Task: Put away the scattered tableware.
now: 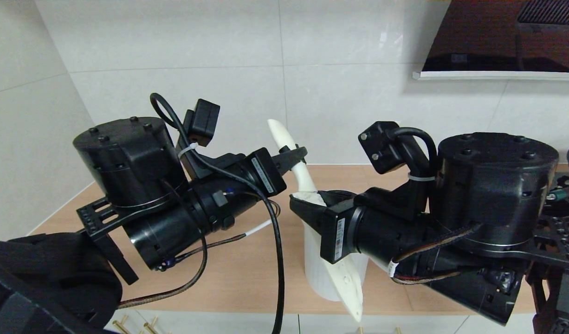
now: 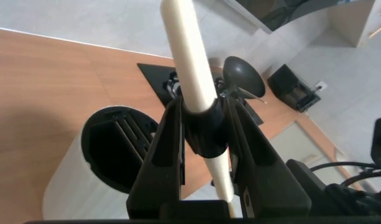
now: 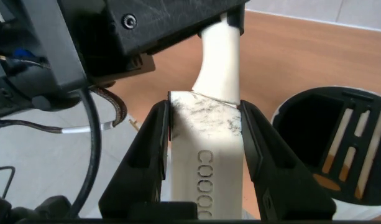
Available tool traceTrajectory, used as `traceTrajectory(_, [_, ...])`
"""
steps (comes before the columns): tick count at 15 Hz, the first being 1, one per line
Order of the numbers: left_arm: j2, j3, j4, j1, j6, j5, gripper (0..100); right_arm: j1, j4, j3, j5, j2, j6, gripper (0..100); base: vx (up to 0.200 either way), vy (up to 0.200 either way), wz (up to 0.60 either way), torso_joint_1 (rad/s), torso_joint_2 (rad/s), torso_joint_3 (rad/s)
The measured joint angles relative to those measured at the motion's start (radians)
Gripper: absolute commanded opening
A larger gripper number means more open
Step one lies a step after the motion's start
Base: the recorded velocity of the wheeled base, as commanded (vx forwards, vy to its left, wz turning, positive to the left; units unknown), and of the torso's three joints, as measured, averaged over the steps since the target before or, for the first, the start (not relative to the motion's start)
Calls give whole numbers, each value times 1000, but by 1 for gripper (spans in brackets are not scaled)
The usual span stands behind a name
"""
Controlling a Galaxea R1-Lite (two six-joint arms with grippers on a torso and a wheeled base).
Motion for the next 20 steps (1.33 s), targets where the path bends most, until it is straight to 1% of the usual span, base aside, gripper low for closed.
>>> traceTrajectory(1, [0,0,1,0,0,1,0,0,-4,0,0,0,-1,0,0,0,0,0,0,0])
traceTrajectory(2, [0,-1,4,0,1,1,0,-1,-6,0,0,-1,0,100,0,0,0,0,0,0])
traceTrajectory(4, [1,-2,23,-2,5,1,0,-3,-21,-5,-3,-2,1,100,0,0,0,0,0,0])
traceTrajectory(8, [1,-10,17,-1,4,8,0,-4,-11,1,-1,-14,0,100,0,0,0,0,0,0])
traceTrajectory(10, [-6,-27,41,-2,8,32,0,-13,-9,13,0,-38,-4,100,0,0,0,0,0,0])
traceTrajectory(11, [-11,-43,71,-2,15,60,0,-22,-3,19,4,-54,-5,100,0,0,0,0,0,0])
traceTrajectory(12, [-21,-79,121,-1,34,99,0,-40,10,23,7,-79,-6,100,0,0,0,0,0,0])
traceTrajectory(13, [-35,-124,172,3,61,132,0,-67,37,26,12,-106,-6,100,0,0,0,0,0,0])
traceTrajectory(14, [-49,-180,227,9,88,153,0,-100,76,27,29,-137,-7,100,0,0,0,0,0,0])
traceTrajectory(16, [-67,-294,327,20,146,177,0,-161,143,30,77,-196,-8,100,0,0,0,0,0,0])
traceTrajectory(18, [-64,-422,411,26,204,218,0,-232,232,38,111,-258,-15,100,0,0,0,0,0,0])
traceTrajectory(19, [-53,-475,442,22,257,264,0,-266,265,46,117,-284,-33,100,0,0,0,0,0,0])
traceTrajectory(20, [-36,-509,453,11,313,320,0,-296,273,54,120,-304,-63,100,0,0,0,0,0,0])
